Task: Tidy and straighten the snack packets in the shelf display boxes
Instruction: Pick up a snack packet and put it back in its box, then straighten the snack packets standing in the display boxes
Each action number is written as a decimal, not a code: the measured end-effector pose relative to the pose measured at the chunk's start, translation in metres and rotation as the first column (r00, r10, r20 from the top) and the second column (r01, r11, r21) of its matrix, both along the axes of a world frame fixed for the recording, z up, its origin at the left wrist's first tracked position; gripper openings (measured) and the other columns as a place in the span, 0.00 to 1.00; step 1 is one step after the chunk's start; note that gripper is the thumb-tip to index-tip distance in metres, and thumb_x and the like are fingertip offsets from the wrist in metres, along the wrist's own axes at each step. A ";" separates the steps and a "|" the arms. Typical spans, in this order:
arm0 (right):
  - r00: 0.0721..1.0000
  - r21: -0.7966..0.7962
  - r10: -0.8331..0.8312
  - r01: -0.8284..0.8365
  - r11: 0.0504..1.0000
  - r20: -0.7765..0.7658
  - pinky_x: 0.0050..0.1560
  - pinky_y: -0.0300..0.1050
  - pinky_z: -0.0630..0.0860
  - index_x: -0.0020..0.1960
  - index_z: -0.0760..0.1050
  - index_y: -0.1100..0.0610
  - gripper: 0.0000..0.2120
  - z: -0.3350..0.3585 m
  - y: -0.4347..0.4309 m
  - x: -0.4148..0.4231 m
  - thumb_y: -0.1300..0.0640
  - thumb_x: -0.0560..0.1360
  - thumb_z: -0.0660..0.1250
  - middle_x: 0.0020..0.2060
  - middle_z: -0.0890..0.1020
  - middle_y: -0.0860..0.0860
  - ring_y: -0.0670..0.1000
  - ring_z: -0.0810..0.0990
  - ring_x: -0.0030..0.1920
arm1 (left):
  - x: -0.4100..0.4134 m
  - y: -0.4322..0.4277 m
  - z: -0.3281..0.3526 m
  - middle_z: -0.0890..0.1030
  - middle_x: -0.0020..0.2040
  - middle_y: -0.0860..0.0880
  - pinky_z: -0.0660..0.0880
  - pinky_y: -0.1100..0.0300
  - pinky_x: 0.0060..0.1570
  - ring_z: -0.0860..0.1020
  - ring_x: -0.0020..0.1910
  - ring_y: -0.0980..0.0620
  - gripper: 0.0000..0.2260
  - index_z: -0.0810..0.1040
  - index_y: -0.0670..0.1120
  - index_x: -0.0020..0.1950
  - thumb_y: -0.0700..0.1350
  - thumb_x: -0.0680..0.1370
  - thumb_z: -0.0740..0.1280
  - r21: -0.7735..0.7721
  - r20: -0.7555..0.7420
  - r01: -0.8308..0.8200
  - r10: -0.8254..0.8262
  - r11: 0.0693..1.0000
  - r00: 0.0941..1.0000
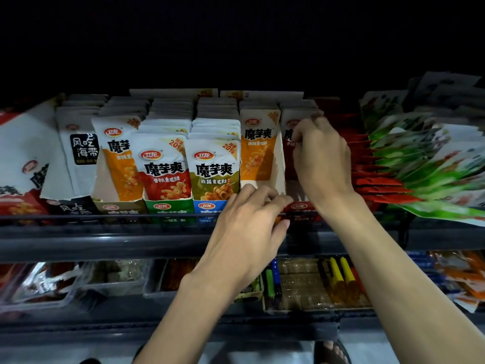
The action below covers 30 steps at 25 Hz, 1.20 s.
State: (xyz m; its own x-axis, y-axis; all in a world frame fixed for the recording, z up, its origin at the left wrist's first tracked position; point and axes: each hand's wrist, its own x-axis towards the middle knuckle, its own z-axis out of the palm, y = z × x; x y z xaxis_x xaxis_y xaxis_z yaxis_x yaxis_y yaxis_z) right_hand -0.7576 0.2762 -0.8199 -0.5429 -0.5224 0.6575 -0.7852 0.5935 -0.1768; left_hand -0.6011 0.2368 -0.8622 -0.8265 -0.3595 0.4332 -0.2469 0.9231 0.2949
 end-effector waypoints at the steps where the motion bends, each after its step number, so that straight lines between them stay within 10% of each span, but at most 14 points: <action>1: 1.000 0.047 0.003 -0.004 0.999 0.019 0.42 0.52 0.76 0.56 0.78 0.61 0.10 -0.002 -0.001 0.000 0.67 0.77 0.64 0.55 0.79 0.58 0.63 0.81 0.50 | 0.000 0.000 0.000 0.76 0.60 0.54 0.69 0.55 0.56 0.69 0.59 0.53 0.16 0.76 0.52 0.67 0.50 0.79 0.64 0.002 0.002 0.004 -0.004 1.000 1.000; 9: 0.995 0.197 0.036 -0.054 0.979 0.091 0.55 0.52 0.74 0.62 0.78 0.62 0.16 -0.005 -0.002 0.000 0.69 0.76 0.63 0.58 0.78 0.60 0.62 0.75 0.60 | 0.001 -0.001 0.001 0.76 0.60 0.54 0.68 0.56 0.57 0.67 0.59 0.54 0.17 0.75 0.52 0.68 0.50 0.79 0.64 0.019 -0.010 0.023 -0.023 1.000 1.000; 19: 0.982 -0.094 0.155 -0.145 0.985 0.111 0.51 0.53 0.78 0.57 0.78 0.57 0.12 0.022 0.006 0.026 0.67 0.77 0.63 0.56 0.79 0.54 0.57 0.79 0.55 | 0.011 -0.008 0.007 0.79 0.56 0.55 0.74 0.56 0.58 0.74 0.57 0.58 0.11 0.80 0.48 0.60 0.42 0.79 0.66 0.193 -0.243 0.081 -0.032 0.978 0.969; 25: 0.875 -0.289 0.477 -0.435 0.853 0.090 0.46 0.31 0.69 0.51 0.80 0.55 0.08 0.040 0.003 0.060 0.65 0.78 0.64 0.46 0.79 0.47 0.43 0.76 0.48 | 0.049 -0.024 0.032 0.81 0.47 0.53 0.73 0.68 0.45 0.78 0.46 0.59 0.08 0.82 0.44 0.52 0.35 0.78 0.65 0.322 -0.582 -0.093 0.275 0.942 0.765; 30: 0.794 -0.266 0.595 -0.552 0.790 0.119 0.48 0.23 0.66 0.56 0.81 0.55 0.09 0.042 -0.010 0.102 0.62 0.79 0.65 0.47 0.77 0.43 0.38 0.74 0.49 | 0.085 -0.060 0.035 0.76 0.43 0.52 0.72 0.53 0.38 0.74 0.39 0.53 0.05 0.76 0.50 0.52 0.41 0.78 0.64 0.544 -0.553 -0.247 0.564 0.802 0.613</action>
State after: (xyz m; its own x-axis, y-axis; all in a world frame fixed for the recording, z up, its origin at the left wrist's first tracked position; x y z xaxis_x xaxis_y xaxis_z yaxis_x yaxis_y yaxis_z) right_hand -0.6560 0.2666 -0.7779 -0.3089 -0.6406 0.7030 -0.9069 -0.0243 -0.4206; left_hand -0.5160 0.1769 -0.8277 -0.0921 -0.8397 0.5352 -0.1581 0.5430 0.8247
